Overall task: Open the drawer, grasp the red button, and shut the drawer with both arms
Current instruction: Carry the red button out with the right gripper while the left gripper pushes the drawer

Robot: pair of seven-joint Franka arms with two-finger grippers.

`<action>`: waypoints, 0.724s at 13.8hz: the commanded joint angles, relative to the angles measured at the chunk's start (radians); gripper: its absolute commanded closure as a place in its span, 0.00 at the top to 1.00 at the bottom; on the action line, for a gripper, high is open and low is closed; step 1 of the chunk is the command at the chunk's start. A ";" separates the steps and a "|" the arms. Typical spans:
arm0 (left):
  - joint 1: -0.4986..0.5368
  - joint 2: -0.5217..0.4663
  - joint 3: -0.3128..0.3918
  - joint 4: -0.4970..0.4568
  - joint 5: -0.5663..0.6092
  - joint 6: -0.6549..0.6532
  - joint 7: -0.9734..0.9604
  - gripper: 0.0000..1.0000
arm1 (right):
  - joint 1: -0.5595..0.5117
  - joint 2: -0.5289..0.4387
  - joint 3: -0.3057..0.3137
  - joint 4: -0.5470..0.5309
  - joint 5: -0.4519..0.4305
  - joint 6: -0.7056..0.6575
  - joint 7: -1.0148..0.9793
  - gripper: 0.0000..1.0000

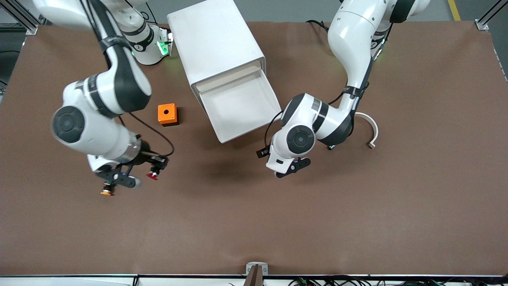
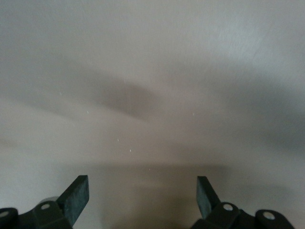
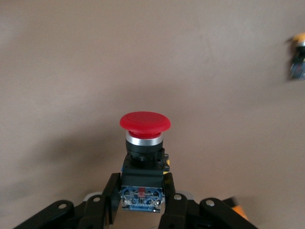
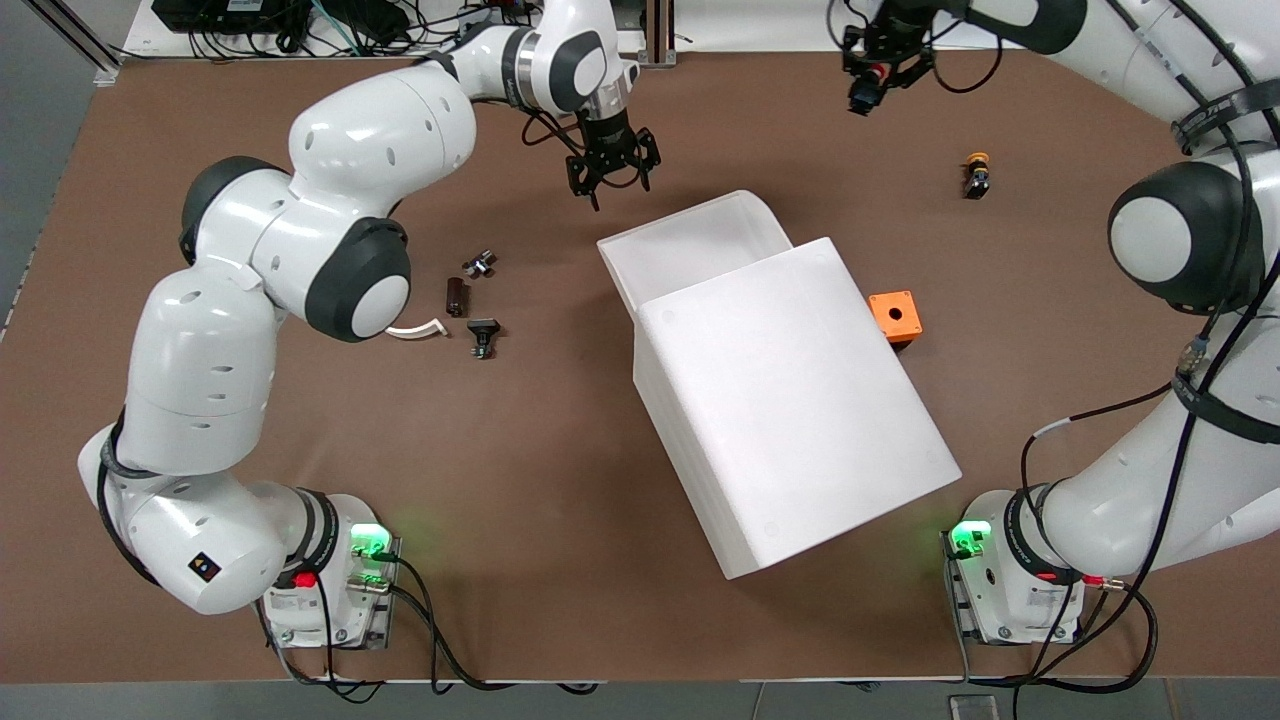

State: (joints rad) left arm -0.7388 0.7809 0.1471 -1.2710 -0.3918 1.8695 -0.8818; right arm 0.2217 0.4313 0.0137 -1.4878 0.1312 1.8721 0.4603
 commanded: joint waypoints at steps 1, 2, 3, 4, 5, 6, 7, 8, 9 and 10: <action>-0.043 -0.020 0.003 -0.031 0.014 0.008 -0.061 0.99 | -0.105 0.053 0.019 0.003 -0.012 0.030 -0.187 0.02; -0.065 -0.020 0.003 -0.036 0.014 0.008 -0.092 0.99 | -0.125 0.073 0.019 -0.002 -0.012 0.056 -0.240 0.02; -0.082 -0.020 0.002 -0.039 0.016 0.007 -0.115 0.99 | -0.148 0.098 0.019 -0.002 -0.012 0.073 -0.282 0.02; -0.100 -0.020 0.002 -0.044 0.016 0.005 -0.134 0.99 | -0.168 0.128 0.019 -0.003 -0.012 0.094 -0.333 0.02; -0.118 -0.022 0.002 -0.045 0.016 0.002 -0.161 0.99 | -0.180 0.153 0.017 -0.005 -0.012 0.110 -0.368 0.02; -0.138 -0.022 0.003 -0.053 0.016 -0.004 -0.190 0.99 | -0.192 0.174 0.017 -0.014 -0.012 0.131 -0.388 0.02; -0.160 -0.022 0.003 -0.060 0.016 -0.006 -0.212 0.99 | -0.202 0.184 0.017 -0.034 -0.013 0.162 -0.405 0.02; -0.177 -0.022 0.002 -0.070 0.016 -0.012 -0.232 0.99 | -0.203 0.184 0.017 -0.075 -0.015 0.195 -0.411 0.02; -0.197 -0.022 0.002 -0.077 0.016 -0.013 -0.255 0.99 | -0.203 0.182 0.017 -0.113 -0.021 0.237 -0.417 0.02; -0.224 -0.023 0.002 -0.085 0.016 -0.019 -0.281 0.99 | -0.206 0.178 0.017 -0.158 -0.036 0.287 -0.419 0.02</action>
State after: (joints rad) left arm -0.9201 0.7810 0.1447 -1.3199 -0.3912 1.8620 -1.1119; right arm 0.0312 0.6359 0.0135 -1.5643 0.1256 2.0917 0.0548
